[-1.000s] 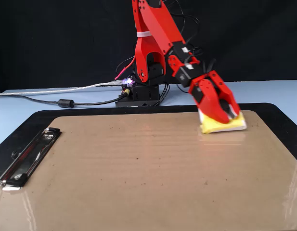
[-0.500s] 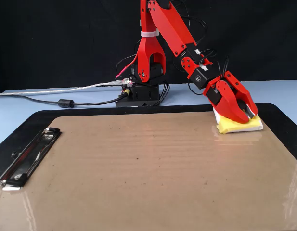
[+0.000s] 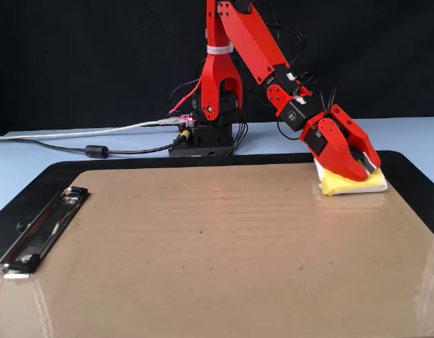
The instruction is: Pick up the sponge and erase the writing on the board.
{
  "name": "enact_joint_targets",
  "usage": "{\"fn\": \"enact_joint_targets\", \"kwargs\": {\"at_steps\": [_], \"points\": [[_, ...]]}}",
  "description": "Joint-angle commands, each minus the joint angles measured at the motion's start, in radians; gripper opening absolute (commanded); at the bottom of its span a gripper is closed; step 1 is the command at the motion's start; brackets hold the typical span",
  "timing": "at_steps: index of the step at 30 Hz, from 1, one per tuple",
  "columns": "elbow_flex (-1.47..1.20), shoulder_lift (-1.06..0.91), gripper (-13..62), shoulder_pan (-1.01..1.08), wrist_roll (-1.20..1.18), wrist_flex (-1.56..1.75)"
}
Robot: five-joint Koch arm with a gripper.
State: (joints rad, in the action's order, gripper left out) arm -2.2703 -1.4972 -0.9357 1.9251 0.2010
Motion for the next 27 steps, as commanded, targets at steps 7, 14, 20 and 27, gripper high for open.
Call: {"fn": "enact_joint_targets", "kwargs": {"at_steps": [7,14,20,27], "points": [[0.021,-0.026,29.9,-0.046,0.018,0.009],[0.055,-0.103,31.4,-0.049,0.018,0.008],[0.048,-0.222,32.5,-0.048,0.015,0.009],[0.005,-0.383,32.4,0.094,-0.074,0.008]]}}
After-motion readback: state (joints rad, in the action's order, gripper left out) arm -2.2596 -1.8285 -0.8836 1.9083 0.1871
